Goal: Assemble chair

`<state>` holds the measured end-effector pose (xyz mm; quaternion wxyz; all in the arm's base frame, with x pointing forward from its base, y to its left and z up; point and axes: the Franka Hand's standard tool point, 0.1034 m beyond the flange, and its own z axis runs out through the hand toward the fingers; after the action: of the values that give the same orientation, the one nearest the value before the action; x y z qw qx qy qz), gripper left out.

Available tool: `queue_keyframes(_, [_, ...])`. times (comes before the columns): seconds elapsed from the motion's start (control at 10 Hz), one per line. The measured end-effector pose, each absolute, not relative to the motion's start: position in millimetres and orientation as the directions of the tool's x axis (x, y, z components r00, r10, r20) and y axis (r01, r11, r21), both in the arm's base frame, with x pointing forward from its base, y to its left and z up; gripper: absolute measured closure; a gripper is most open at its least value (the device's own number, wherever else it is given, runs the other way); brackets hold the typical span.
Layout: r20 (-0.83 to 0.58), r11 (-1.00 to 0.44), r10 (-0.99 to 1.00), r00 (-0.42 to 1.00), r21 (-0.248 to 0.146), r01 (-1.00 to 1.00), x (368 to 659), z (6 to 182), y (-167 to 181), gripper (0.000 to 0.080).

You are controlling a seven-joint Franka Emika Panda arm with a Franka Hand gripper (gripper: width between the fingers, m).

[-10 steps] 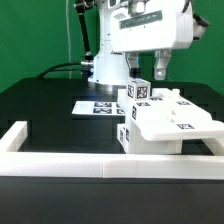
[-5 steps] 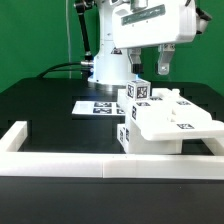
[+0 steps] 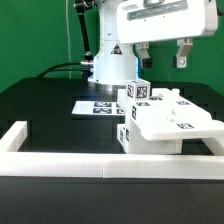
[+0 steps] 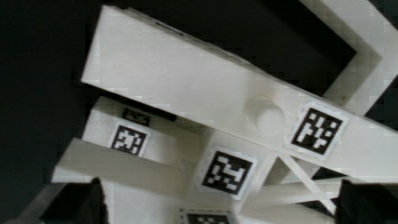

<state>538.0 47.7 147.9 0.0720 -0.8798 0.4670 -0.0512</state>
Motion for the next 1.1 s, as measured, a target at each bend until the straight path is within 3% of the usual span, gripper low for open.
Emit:
queue_keyframes(0.4, [0.029, -0.573, -0.816, 0.577, -0.168, -0.802, 538, 146.7, 49, 0.0150])
queue_keyframes(0.7, [0.064, -0.814, -0.574, 0.816, -0.157, -0.560, 524, 150.6, 61, 0.0150])
queue_keyframes(1.1, [0.059, -0.817, -0.569, 0.820, -0.159, -0.555, 523, 149.5, 60, 0.0150])
